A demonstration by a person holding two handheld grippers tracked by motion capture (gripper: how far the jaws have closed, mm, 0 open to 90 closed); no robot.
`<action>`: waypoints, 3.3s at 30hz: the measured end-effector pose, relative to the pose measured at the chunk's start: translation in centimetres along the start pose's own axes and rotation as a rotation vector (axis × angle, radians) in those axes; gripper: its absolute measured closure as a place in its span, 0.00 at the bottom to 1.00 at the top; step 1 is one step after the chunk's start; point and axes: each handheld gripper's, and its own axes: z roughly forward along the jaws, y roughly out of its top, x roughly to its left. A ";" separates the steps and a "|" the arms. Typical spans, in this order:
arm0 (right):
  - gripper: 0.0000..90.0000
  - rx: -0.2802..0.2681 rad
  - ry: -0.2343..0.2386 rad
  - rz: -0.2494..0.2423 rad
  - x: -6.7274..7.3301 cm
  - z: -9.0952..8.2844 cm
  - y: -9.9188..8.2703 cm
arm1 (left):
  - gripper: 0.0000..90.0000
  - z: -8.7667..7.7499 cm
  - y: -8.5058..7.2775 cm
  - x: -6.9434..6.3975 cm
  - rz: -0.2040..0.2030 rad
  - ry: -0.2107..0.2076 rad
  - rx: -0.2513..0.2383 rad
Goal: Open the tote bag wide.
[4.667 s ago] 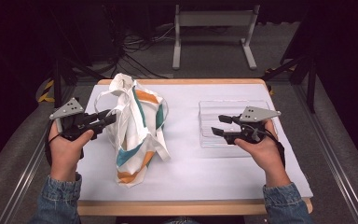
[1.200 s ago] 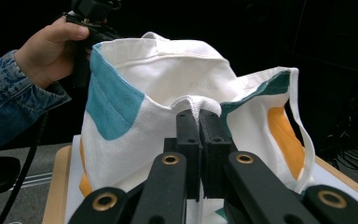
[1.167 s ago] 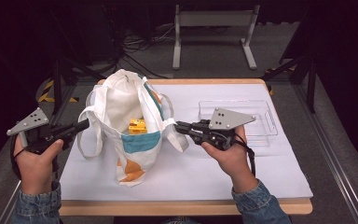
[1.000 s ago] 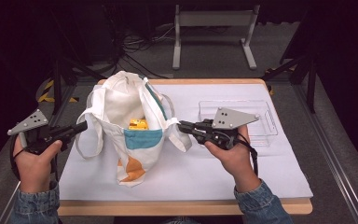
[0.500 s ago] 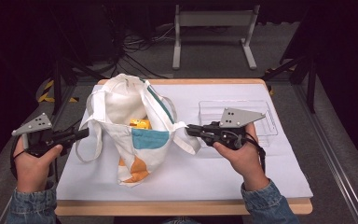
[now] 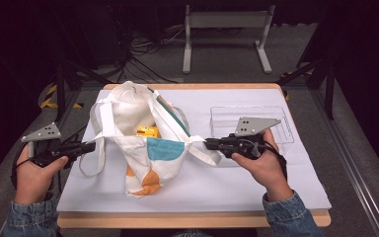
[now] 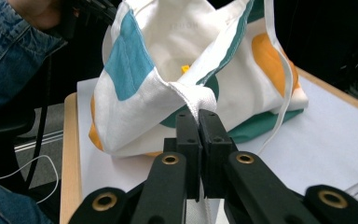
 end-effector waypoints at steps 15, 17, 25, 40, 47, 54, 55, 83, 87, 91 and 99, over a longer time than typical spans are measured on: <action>0.98 0.102 0.023 0.059 -0.9 0.4 -1.5 | 0.97 1.9 -0.9 0.7 -0.016 -0.020 0.149; 0.98 0.124 0.025 0.068 -1.1 0.6 -1.8 | 0.97 2.2 -1.1 0.9 -0.020 -0.021 0.169; 0.98 0.194 0.025 0.125 -1.9 1.1 -2.9 | 0.97 3.1 -1.6 1.2 -0.023 -0.054 0.206; 0.98 0.280 0.020 0.182 -2.9 2.1 -4.5 | 0.97 4.3 -2.6 2.2 -0.045 -0.091 0.272; 0.98 0.308 0.011 0.182 -2.8 2.8 -4.9 | 0.97 4.9 -3.0 2.5 -0.072 -0.084 0.302; 0.97 0.317 -0.003 0.160 -2.8 3.0 -4.8 | 0.97 4.6 -3.2 2.4 -0.030 -0.159 0.287; 0.97 0.309 -0.003 0.148 -2.8 2.9 -4.6 | 0.95 4.4 -3.2 2.3 -0.023 -0.168 0.284; 0.49 -0.087 -0.077 -0.004 -1.2 4.0 1.9 | 0.29 1.0 2.0 -0.7 -0.029 0.078 -0.150; 0.47 -0.087 -0.081 0.005 -1.5 5.1 2.2 | 0.29 1.6 2.2 -0.7 -0.044 0.093 -0.175; 0.46 -0.103 -0.097 0.007 -1.8 5.9 2.3 | 0.24 2.6 2.0 -0.5 -0.067 0.126 -0.210; 0.44 -0.141 -0.128 0.012 -2.5 7.6 2.4 | 0.21 4.2 1.6 0.0 -0.085 0.165 -0.238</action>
